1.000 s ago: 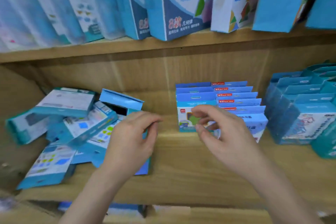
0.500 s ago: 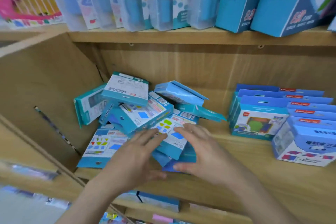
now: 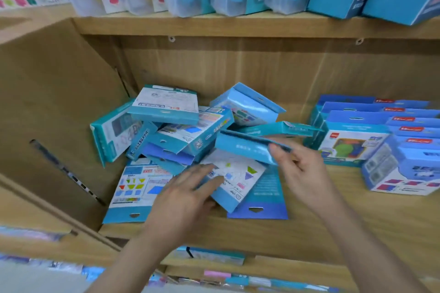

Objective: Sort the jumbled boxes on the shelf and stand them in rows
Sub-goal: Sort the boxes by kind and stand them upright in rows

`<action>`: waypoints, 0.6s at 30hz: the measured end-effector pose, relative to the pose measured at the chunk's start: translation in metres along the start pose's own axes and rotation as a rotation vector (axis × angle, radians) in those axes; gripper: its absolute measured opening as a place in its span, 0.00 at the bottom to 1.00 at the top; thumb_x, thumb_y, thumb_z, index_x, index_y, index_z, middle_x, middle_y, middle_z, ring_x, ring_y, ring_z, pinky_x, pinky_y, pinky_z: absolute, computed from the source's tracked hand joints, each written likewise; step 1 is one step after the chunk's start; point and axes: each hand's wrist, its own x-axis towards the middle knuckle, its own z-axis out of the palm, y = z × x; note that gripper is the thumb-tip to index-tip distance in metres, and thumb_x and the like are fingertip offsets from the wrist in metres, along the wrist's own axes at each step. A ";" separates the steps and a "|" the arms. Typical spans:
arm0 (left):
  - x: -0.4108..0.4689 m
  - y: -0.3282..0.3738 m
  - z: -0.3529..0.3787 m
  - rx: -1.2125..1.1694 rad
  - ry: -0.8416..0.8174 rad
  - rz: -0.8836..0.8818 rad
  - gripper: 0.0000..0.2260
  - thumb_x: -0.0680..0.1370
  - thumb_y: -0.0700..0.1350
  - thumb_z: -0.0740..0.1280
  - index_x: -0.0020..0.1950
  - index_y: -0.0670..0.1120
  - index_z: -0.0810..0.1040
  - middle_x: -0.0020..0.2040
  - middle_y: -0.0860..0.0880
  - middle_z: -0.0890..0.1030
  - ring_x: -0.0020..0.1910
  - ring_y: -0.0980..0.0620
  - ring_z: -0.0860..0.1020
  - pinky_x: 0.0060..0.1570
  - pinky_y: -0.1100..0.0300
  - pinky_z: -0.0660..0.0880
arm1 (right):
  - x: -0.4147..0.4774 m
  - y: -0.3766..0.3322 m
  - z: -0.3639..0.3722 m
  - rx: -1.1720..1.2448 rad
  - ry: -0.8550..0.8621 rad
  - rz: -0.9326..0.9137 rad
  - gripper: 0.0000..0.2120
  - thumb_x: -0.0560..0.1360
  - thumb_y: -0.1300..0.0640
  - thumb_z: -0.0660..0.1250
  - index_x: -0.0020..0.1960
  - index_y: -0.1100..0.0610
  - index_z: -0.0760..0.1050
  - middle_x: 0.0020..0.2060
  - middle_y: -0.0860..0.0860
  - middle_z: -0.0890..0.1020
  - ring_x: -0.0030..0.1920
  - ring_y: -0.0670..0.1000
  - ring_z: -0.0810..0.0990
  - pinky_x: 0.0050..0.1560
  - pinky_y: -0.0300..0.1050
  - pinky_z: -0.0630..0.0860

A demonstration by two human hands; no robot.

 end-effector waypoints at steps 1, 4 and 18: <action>0.004 -0.002 0.002 0.012 -0.004 0.022 0.14 0.72 0.47 0.67 0.58 0.52 0.78 0.61 0.49 0.79 0.58 0.46 0.79 0.50 0.47 0.79 | 0.003 -0.003 -0.004 0.058 0.044 0.037 0.09 0.78 0.45 0.61 0.51 0.45 0.79 0.40 0.45 0.85 0.41 0.45 0.81 0.43 0.40 0.76; 0.011 -0.007 0.000 0.001 0.044 0.096 0.15 0.73 0.45 0.59 0.54 0.51 0.82 0.56 0.52 0.82 0.55 0.49 0.81 0.49 0.50 0.79 | 0.005 -0.007 -0.015 0.158 0.155 0.130 0.07 0.78 0.52 0.61 0.46 0.47 0.78 0.33 0.36 0.82 0.37 0.34 0.79 0.36 0.28 0.74; 0.042 -0.007 -0.058 -0.596 0.366 -0.561 0.06 0.78 0.51 0.63 0.43 0.55 0.76 0.33 0.57 0.81 0.35 0.58 0.79 0.31 0.63 0.72 | -0.002 -0.001 -0.018 0.114 0.274 0.354 0.28 0.71 0.40 0.64 0.42 0.68 0.76 0.34 0.63 0.81 0.34 0.59 0.82 0.33 0.63 0.78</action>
